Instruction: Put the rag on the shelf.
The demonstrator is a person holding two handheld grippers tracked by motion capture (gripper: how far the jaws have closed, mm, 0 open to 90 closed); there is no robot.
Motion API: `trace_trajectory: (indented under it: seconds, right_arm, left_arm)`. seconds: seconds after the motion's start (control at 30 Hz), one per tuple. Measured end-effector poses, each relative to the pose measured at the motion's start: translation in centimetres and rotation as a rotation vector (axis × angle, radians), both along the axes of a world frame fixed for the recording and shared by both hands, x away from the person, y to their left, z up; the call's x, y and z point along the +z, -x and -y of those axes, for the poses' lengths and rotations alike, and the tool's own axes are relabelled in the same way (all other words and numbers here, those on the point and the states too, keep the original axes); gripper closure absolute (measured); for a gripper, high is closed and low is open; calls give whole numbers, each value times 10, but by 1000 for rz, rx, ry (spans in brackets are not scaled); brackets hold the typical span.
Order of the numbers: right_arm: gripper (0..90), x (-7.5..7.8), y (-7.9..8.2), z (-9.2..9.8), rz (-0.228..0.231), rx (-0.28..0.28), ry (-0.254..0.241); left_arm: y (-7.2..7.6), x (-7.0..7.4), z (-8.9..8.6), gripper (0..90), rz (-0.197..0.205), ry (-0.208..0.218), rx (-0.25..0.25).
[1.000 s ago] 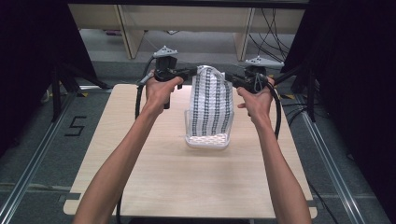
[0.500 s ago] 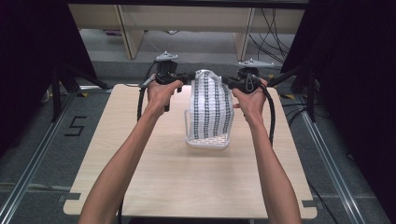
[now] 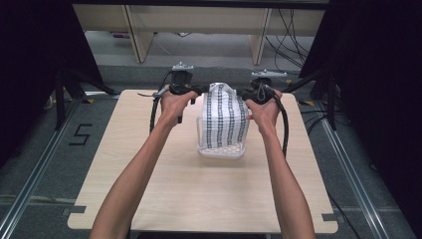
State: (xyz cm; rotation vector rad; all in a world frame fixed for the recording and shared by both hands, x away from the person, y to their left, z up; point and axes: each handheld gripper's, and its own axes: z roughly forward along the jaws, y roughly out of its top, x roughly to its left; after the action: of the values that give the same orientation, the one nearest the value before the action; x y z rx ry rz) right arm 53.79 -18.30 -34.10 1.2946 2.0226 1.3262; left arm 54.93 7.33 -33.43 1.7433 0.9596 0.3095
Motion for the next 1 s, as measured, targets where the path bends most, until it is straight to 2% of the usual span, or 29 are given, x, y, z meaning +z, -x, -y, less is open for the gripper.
trace_trajectory:
  seconds: [0.07,0.1,0.13,0.17,0.23,0.27,0.33,0.43,0.53,0.67,0.73,0.77,0.8,0.93,0.97,1.0]
  right_arm:
    - [749,-4,-1,0,-17,1,14]
    - [749,-4,-1,0,-17,1,14]
    - [726,-5,-1,0,-20,-6,24]
    - [705,-6,-1,1,-27,-13,20]
    - [687,-7,-2,2,-21,-8,22]
    - [675,-6,0,3,-30,-13,17]
    - [671,-5,0,4,-27,-11,12]
    - [655,-2,3,7,-26,-16,6]
    - [641,1,5,9,-17,-16,7]
    - [614,3,8,11,-13,-8,7]
    - [606,5,8,13,9,17,4]
    - [600,6,9,12,4,20,-8]
    - [592,7,10,13,3,17,5]
    - [550,10,14,14,11,39,-2]
    - [540,11,16,13,-5,27,-14]
    - [521,11,17,14,0,37,-8]
  left_arm:
    - [-1,-2,0,762,-32,-11,-30]
    - [-1,-2,0,718,-32,-11,-30]
    - [0,-3,0,718,-38,-20,-27]
    - [0,-3,0,655,-41,-21,-21]
    - [0,-3,-2,585,-45,-21,-8]
    - [0,-2,-3,514,-56,-13,-1]
    - [-1,-3,-6,499,-79,3,-8]
    - [2,-3,-7,473,-89,-5,-22]
    - [7,-2,-8,436,-93,0,-37]
    - [9,0,-13,396,-95,-1,-33]
    - [10,2,-17,375,-95,4,-28]
    - [10,2,-19,360,-95,4,-29]
    - [10,2,-21,350,-99,5,-34]
    - [14,1,-29,308,-104,12,-40]
    - [15,1,-32,300,-107,12,-43]
    - [16,1,-33,300,-104,8,-39]
